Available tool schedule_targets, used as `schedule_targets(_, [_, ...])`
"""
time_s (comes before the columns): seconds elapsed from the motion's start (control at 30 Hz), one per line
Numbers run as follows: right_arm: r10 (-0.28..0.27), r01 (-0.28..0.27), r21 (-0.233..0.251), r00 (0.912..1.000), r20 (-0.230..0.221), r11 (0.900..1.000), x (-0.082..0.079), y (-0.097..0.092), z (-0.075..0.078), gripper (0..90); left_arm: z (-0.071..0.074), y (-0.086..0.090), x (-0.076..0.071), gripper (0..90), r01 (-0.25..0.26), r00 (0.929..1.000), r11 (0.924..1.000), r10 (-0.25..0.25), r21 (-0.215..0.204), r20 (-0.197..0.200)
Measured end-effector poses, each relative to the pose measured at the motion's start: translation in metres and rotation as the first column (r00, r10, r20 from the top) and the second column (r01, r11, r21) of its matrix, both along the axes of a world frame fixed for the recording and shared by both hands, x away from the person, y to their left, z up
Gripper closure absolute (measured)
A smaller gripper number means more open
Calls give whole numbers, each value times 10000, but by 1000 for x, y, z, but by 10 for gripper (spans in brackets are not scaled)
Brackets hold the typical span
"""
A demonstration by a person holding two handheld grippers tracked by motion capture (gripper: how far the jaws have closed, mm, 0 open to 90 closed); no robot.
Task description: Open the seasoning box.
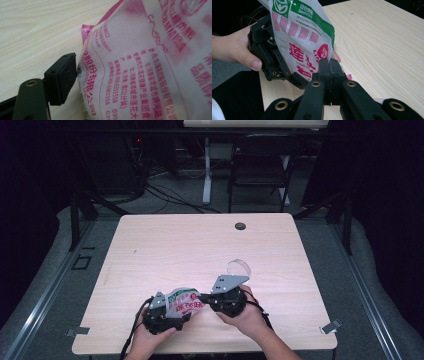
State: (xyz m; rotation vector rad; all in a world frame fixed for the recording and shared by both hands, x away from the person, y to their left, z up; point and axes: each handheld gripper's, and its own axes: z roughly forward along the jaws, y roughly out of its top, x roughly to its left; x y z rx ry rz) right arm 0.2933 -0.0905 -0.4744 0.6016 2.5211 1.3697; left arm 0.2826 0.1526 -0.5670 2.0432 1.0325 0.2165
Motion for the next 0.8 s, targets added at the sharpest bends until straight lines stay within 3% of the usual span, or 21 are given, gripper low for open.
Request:
schedule_targets(0.23, [-6,6,60,10000,-60,10000,2,-1,-1,900,-5,-2,2,232,155,9996,9994,-147,306,-247])
schedule_targets(0.3, [-4,4,60,10000,-76,10000,2,-1,-1,900,-6,-2,2,232,167,9998,9990,-161,425,-130])
schedule_targets(0.6, [-28,28,19,10000,-68,10000,2,-1,-2,900,-12,-6,5,233,328,9981,9956,-281,882,-549])
schedule_targets(0.8, [-2,2,11,10000,-51,10000,2,-1,-2,900,-14,-7,4,244,343,9990,9953,-316,909,-301])
